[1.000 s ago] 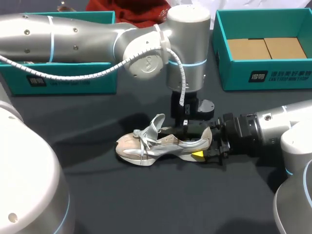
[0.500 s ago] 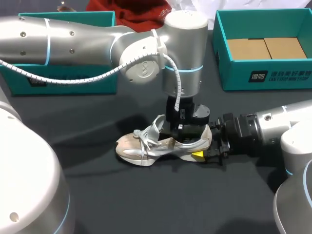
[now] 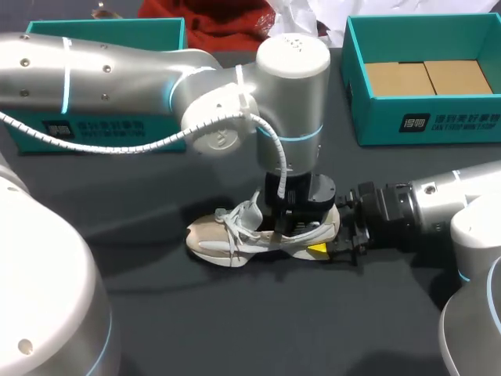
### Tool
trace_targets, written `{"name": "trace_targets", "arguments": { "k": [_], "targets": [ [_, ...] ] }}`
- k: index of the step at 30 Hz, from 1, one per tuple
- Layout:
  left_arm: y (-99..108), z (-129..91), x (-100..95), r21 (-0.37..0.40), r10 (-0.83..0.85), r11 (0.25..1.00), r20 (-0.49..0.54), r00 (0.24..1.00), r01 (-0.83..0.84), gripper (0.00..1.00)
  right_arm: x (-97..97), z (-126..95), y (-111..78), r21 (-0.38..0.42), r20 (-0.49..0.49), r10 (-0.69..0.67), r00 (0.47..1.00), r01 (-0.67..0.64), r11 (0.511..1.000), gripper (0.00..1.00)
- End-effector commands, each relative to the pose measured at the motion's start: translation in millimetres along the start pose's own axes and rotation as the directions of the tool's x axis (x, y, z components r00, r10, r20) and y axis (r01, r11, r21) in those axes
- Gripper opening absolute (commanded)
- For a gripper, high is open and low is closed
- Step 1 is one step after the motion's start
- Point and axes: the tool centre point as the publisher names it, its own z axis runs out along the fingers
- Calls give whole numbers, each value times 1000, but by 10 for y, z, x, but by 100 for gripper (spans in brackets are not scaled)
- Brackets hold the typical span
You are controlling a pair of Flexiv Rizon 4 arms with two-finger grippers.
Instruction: Take the shoe out of the shoebox, open the shoe tongue, remove and reinsert the insole, then place the shoe into the shoebox
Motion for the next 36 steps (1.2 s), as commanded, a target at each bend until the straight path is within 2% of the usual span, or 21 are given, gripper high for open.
{"name": "trace_targets", "arguments": {
  "k": [1,8,14,17,19,20,29,36],
  "targets": [
    [14,113,20,-4,-5,1000,69,998,5,40,-8,16,-7,3,2,1,1000,-1,1000,0],
    [36,188,-188,-23,-33,999,101,994,36,39,-8,16,-7,3,2,1,1000,-1,1000,0],
    [91,241,-327,-40,-75,996,130,989,80,33,-8,16,-7,3,2,1,1000,-1,1000,0],
    [124,252,-368,-38,-91,995,131,987,97,20,-8,16,-7,3,2,1,1000,-1,1000,0],
    [146,251,-386,-36,-102,994,130,986,107,5,-8,16,-7,3,2,1,1000,-1,1000,0],
    [156,249,-392,-34,-105,993,131,986,111,0,-8,16,-7,3,2,1,1000,-1,1000,0],
    [260,162,-367,16,-122,993,95,988,121,0,-8,16,-7,3,2,1,1000,-1,1000,0],
    [343,17,-285,120,-102,988,21,995,99,0,-8,16,-7,3,2,1,1000,-1,1000,0]
  ]
}}
